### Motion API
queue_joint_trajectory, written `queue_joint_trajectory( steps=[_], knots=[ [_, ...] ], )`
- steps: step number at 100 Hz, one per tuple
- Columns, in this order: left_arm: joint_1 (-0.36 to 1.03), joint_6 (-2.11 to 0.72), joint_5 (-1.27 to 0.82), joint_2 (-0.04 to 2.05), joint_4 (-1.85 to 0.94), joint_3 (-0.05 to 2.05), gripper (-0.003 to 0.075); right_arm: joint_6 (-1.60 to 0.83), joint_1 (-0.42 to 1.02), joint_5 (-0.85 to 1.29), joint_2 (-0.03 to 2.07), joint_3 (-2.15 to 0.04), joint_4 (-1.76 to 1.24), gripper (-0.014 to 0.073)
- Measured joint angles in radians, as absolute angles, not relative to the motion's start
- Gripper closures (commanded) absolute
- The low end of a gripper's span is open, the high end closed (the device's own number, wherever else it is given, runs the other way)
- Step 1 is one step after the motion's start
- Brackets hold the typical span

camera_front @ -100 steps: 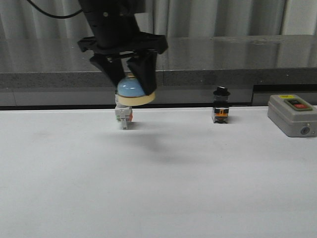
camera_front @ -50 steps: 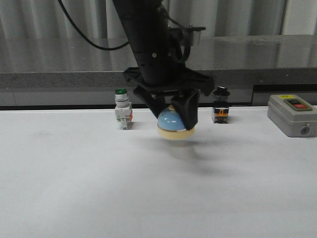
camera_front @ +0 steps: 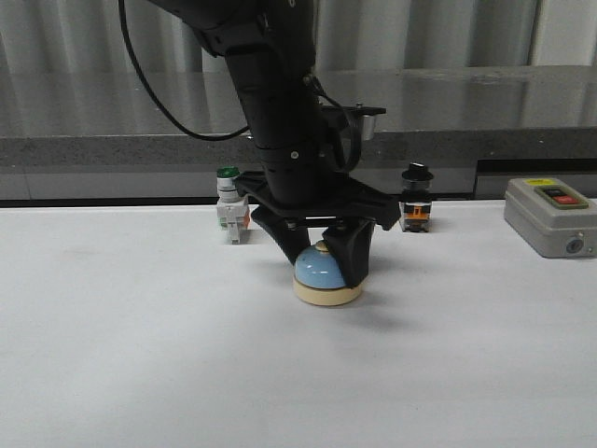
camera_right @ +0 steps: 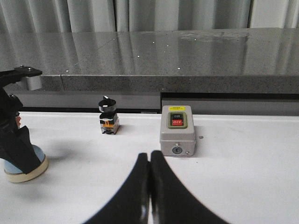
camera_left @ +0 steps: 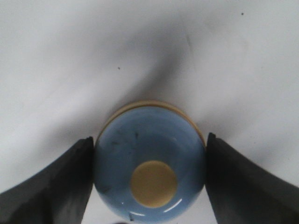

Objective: Place and press bell with both arms
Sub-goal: 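Set the bell down, open the left gripper and raise it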

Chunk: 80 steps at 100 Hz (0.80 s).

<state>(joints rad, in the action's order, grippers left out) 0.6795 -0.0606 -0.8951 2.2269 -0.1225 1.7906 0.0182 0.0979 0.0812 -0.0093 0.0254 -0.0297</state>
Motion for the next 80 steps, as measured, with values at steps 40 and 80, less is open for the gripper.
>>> queue_joint_trajectory(
  steps=[40,80],
  knots=[
    [0.68,-0.061,-0.902,2.227,-0.127,1.791,0.0059,0.018,0.098,0.081,-0.009,0.025,-0.03,0.0654],
    [0.675,-0.054,-0.901,2.035,-0.127,1.791,0.006,0.018,0.098,0.081,-0.009,0.025,-0.03,0.0654]
  ],
)
